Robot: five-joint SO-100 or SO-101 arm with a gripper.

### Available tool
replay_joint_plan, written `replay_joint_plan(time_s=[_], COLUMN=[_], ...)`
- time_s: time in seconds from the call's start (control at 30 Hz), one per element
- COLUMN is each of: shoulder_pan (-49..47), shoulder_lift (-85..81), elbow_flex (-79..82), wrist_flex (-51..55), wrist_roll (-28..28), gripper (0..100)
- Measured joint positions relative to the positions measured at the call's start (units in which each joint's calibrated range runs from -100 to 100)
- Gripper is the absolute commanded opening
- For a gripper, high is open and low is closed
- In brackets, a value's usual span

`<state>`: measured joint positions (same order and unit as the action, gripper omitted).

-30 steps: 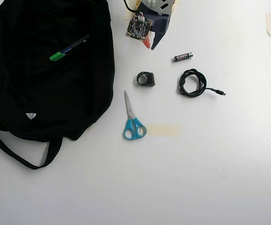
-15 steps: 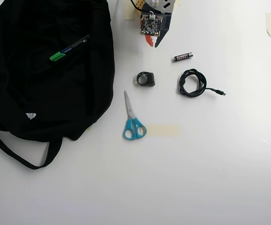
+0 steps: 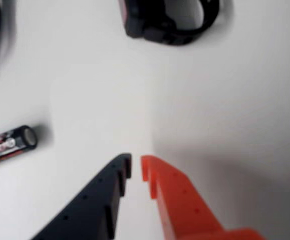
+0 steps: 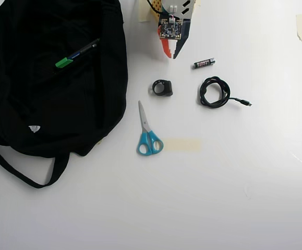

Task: Put the green marker into the black bag

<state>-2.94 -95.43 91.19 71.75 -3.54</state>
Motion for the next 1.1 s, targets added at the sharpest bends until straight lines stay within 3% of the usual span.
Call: replay_joint_plan(time_s=[1.1], shoulder_pan=[-1.4], shoulder_lift=[-3.2], elbow_flex=[6.1], wrist_flex=[-0.2], wrist_roll=[0.0], gripper=[2])
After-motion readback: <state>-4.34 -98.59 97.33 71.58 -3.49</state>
